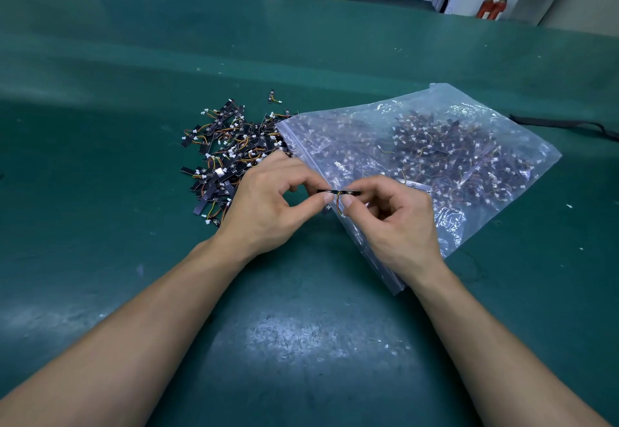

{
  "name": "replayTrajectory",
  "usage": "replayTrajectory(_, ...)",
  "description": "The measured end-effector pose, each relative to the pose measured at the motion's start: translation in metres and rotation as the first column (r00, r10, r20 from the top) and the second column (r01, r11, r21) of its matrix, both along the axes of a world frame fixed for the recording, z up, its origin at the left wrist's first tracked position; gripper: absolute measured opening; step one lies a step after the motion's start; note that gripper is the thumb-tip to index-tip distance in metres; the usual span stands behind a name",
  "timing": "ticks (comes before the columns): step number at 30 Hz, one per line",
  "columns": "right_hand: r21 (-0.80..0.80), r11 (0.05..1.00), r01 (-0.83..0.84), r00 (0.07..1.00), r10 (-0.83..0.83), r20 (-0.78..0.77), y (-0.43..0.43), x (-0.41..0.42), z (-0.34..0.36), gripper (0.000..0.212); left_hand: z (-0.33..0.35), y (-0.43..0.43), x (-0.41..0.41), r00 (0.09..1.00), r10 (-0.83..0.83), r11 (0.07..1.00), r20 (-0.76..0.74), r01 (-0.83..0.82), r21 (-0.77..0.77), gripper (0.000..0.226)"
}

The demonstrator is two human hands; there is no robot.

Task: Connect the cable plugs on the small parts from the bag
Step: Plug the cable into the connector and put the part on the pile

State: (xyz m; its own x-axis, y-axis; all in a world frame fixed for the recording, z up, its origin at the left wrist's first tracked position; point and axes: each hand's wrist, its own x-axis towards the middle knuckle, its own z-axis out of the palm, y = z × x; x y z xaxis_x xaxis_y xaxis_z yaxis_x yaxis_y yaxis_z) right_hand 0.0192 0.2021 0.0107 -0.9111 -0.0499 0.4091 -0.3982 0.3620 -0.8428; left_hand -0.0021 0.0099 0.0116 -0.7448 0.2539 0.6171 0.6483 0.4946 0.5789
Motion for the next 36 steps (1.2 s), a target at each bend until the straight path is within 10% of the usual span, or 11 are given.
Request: replayTrajectory(36,0.045,0.999,-0.005,1.0,0.004,0.005,0.001,-0.0029,-0.0032,0.009,0.0001,-0.0041,0.0,1.0,0.006,1.0,-0.003,-0.006,-0.029,0.006)
